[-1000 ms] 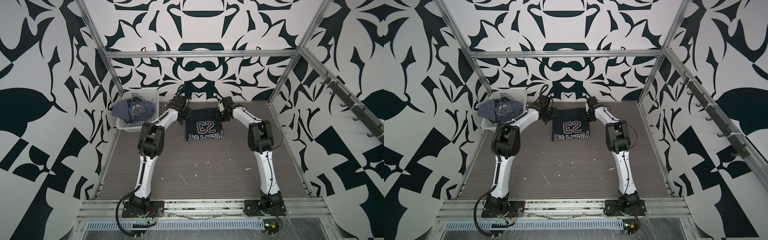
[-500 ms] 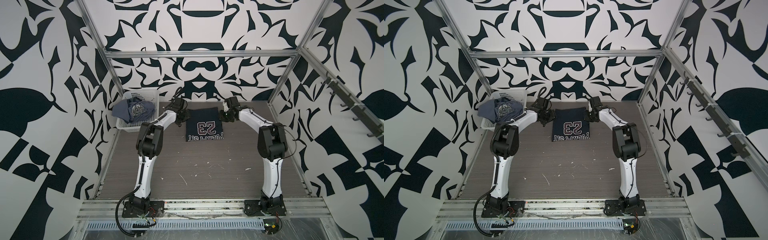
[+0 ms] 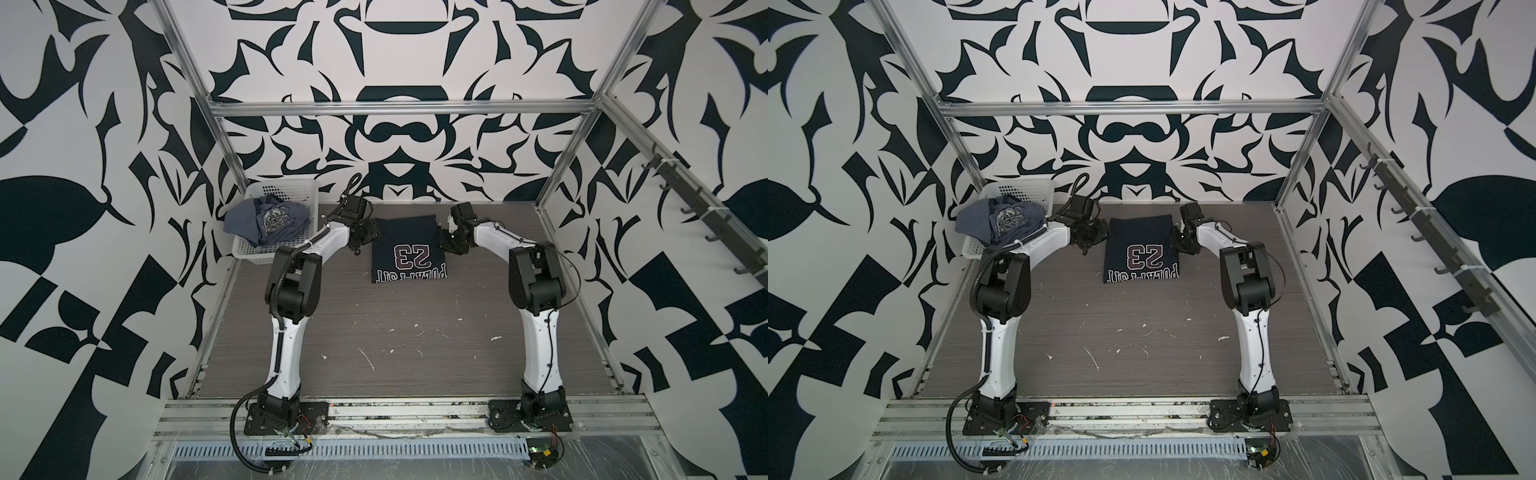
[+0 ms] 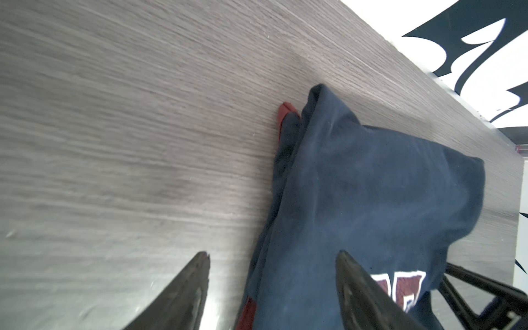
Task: Fold and stack tank tops
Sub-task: Smooth out the tank top at the top-center of the table, then move the tank top to the top-right of the table.
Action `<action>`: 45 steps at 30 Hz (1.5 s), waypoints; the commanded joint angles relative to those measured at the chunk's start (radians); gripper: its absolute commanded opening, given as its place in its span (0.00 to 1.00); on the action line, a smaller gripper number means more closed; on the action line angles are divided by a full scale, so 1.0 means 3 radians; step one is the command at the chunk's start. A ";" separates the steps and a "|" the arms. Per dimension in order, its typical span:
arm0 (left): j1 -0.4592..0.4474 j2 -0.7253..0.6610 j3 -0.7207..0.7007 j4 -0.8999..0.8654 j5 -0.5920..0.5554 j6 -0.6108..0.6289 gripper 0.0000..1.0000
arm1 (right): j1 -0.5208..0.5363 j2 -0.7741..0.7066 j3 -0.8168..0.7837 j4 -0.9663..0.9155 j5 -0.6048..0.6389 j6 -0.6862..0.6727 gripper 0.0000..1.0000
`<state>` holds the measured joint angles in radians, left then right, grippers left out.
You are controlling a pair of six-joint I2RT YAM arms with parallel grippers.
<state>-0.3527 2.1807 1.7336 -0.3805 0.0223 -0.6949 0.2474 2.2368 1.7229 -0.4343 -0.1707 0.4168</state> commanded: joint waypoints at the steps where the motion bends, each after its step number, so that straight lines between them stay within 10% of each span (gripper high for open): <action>1: 0.0016 -0.0227 -0.0140 0.0050 -0.0027 -0.0005 0.73 | 0.0004 -0.0157 -0.0013 0.0016 -0.0101 0.0062 0.57; 28: 0.0080 -0.1017 -0.1086 0.0337 -0.0124 0.0000 0.80 | 0.0055 -0.0120 -0.0183 0.0067 -0.0176 0.0118 0.60; 39: 0.0160 -0.1280 -0.1354 0.0375 -0.0166 -0.0005 0.81 | -0.0065 -0.0046 -0.0123 -0.0123 0.0021 0.0037 0.09; 45: 0.0256 -0.1566 -0.1600 0.0409 -0.0193 0.0000 0.82 | -0.0402 -0.0149 -0.0176 -0.0155 0.0186 -0.0104 0.00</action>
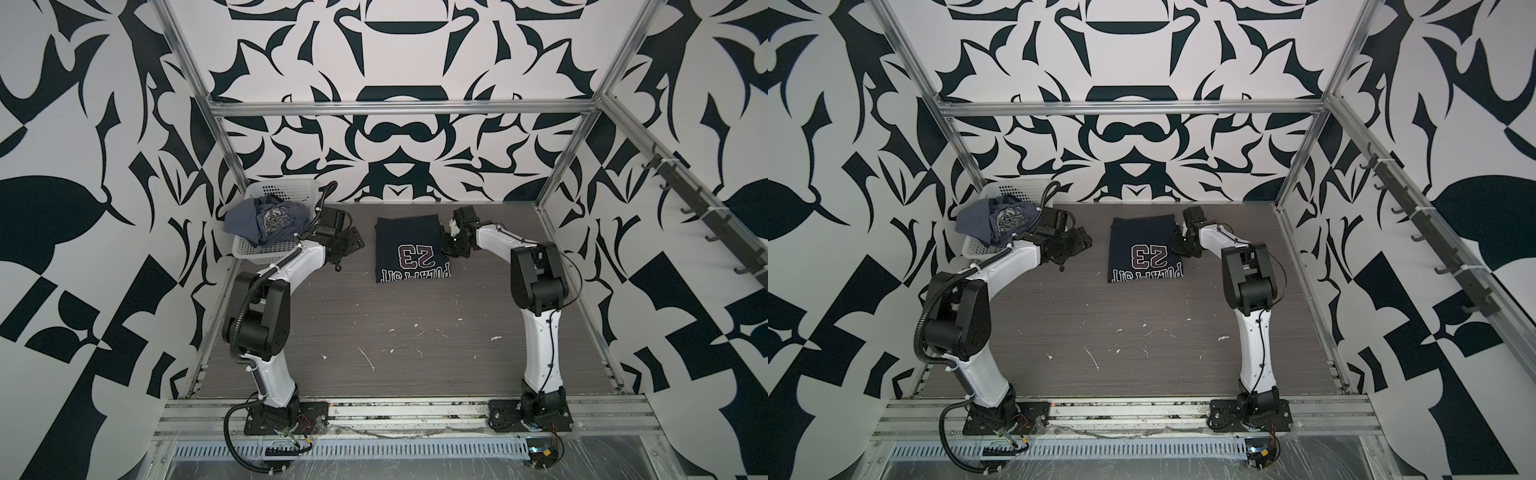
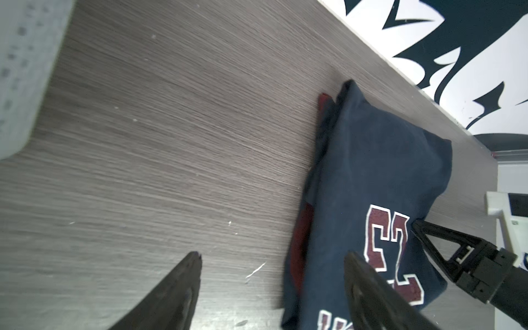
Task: Fold and stack tank tops
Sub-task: Move the tank top to the top-right of the table.
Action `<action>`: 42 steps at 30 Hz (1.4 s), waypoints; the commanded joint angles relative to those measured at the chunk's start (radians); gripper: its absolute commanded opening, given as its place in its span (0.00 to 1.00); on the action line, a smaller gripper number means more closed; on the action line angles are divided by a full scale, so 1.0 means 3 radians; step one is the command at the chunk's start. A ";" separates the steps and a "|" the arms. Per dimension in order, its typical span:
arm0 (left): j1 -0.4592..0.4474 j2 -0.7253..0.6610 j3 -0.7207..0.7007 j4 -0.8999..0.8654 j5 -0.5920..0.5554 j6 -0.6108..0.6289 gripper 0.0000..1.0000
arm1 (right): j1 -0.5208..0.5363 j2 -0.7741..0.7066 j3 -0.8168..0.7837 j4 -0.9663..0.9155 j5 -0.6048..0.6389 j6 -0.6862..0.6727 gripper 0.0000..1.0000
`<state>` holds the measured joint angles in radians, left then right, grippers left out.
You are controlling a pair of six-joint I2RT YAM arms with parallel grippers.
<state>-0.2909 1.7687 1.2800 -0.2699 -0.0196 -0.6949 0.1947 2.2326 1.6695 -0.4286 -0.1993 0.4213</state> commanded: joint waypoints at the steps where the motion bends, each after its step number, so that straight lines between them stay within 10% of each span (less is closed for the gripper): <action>1: 0.0068 -0.0244 -0.0122 0.0041 -0.0052 -0.0003 0.82 | -0.0291 -0.0135 0.0041 -0.0237 0.0371 -0.0189 0.00; 19: 0.0494 -0.0792 -0.0412 -0.0237 -0.0151 0.0102 0.84 | -0.1094 0.0603 0.1732 -0.1469 0.2272 -0.1074 0.02; 26: 0.0795 -0.0482 0.0328 -0.0813 -0.0622 0.0182 0.89 | -0.1016 0.0047 0.1299 -0.1369 0.1854 -0.0867 0.48; 42: 0.1509 0.1327 0.2356 -0.1279 -0.1001 0.0303 0.98 | -0.0117 -0.1424 -0.0335 -0.0726 0.1051 -0.0357 0.97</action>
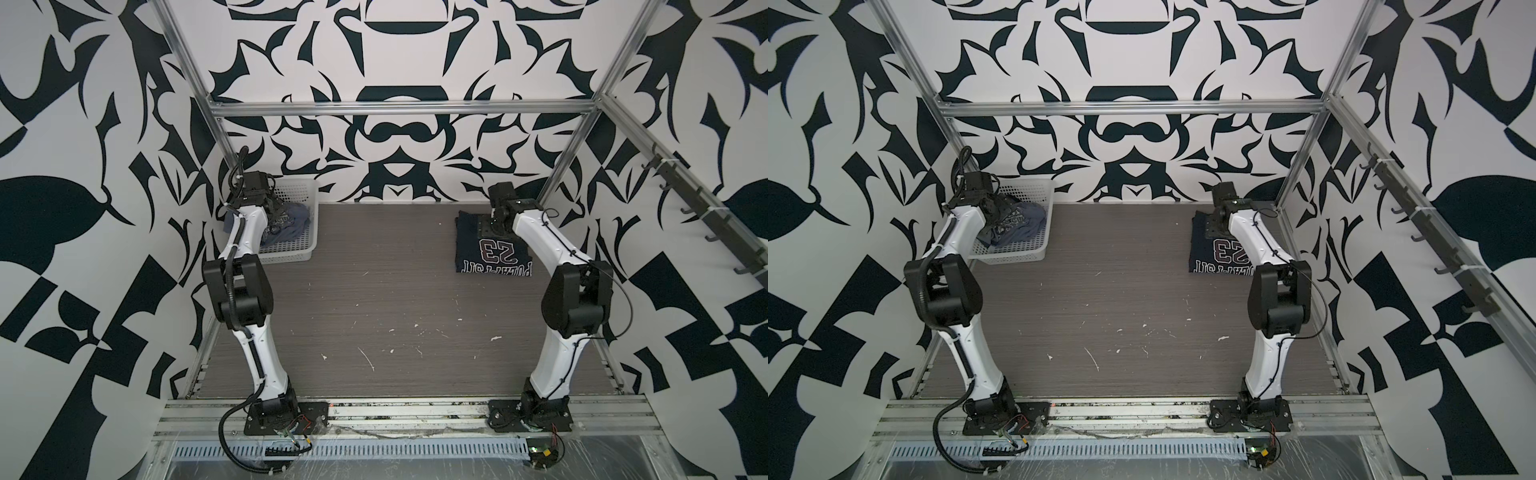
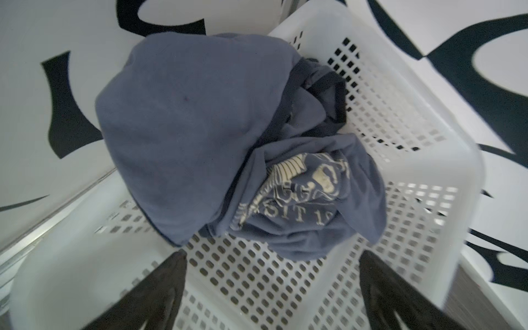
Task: Fold and stack tank tops
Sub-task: Move the tank top to the top-right of the table, then pick up the tank top from the basket.
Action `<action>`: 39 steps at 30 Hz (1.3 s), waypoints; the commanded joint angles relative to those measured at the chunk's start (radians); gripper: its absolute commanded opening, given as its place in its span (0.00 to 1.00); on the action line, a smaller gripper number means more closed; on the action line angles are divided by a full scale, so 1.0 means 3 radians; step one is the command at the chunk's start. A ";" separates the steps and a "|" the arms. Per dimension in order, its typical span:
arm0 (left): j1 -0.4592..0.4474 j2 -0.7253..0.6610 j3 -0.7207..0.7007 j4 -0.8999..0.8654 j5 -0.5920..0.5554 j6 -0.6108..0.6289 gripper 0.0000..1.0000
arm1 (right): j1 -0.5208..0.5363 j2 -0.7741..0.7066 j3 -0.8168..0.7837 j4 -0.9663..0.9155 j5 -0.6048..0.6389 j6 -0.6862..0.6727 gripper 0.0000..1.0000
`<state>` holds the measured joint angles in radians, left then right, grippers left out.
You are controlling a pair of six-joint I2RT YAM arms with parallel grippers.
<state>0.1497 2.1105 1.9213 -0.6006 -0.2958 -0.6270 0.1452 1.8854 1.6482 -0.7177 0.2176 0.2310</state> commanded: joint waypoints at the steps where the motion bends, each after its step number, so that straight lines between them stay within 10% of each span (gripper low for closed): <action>1: 0.0059 0.0291 0.0308 -0.0182 -0.0058 0.0080 0.98 | 0.0084 -0.0371 -0.0428 0.0357 -0.0468 0.0356 0.97; 10: 0.0160 0.0914 0.0846 -0.0240 0.0106 0.0056 0.87 | 0.0212 -0.1001 -0.1331 0.1037 -0.1189 0.0718 1.00; 21: 0.0162 0.0363 0.0850 -0.0050 0.0616 -0.0001 0.08 | 0.0215 -0.1512 -0.1817 0.1075 -0.1140 0.0700 1.00; 39: -0.1428 -0.1461 0.1137 0.0083 0.0788 0.0766 0.00 | 0.0216 -0.1981 -0.2063 0.1046 -0.1244 0.0800 1.00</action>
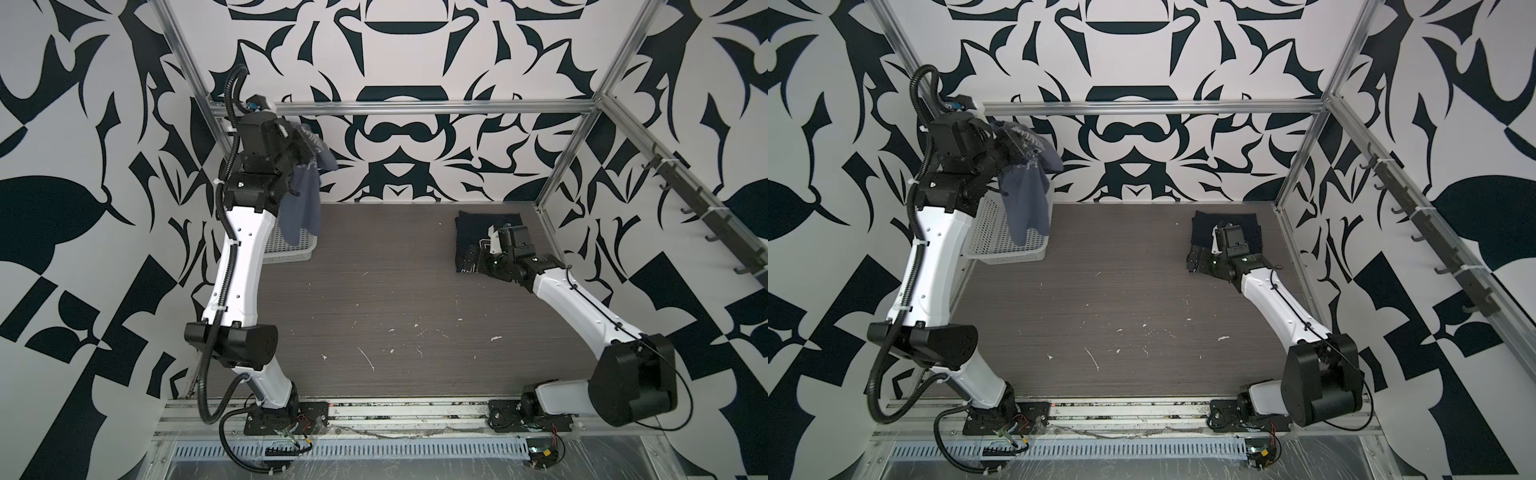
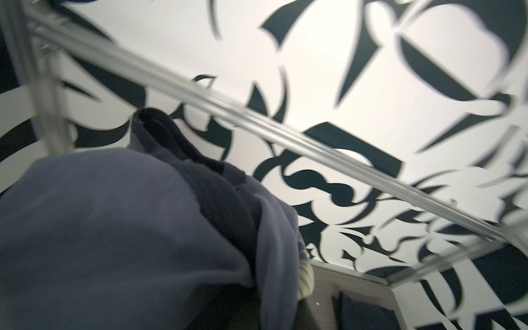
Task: Fold and stack tank tops
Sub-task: Pick up the tank top from the basket, then place the tank top at the center of the table.
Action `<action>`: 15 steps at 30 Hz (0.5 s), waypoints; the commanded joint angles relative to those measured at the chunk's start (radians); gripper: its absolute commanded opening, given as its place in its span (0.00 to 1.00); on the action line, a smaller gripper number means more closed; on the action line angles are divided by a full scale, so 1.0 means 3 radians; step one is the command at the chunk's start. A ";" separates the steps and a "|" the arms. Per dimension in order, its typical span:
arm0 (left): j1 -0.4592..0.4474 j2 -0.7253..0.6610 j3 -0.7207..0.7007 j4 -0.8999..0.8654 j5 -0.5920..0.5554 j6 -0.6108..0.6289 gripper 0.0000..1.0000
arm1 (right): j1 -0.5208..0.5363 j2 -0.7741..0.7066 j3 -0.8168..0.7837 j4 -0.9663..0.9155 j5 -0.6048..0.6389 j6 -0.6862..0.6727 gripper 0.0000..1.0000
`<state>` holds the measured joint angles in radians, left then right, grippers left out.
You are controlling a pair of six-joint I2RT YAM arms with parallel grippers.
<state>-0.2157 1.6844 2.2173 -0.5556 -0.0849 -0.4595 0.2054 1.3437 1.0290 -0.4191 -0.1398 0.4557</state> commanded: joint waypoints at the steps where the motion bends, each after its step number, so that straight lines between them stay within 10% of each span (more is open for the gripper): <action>1: -0.0364 -0.0079 0.0169 -0.0090 0.0083 0.0243 0.00 | 0.0013 -0.0217 0.0001 0.0048 -0.0061 0.0056 1.00; 10: -0.0805 -0.0709 -0.1364 0.0425 0.0211 -0.0377 0.07 | 0.0016 -0.0473 -0.0115 0.0078 -0.0199 0.0078 0.98; 15: -0.0800 -0.0997 -0.2917 0.0674 0.0239 -0.1058 0.48 | 0.0015 -0.0536 -0.0226 0.0045 -0.0230 0.0077 0.96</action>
<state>-0.4603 1.3979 1.4940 -0.3977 -0.0174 -0.6331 0.2054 1.2072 0.9741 -0.4129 -0.1951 0.4725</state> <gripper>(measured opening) 0.406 0.963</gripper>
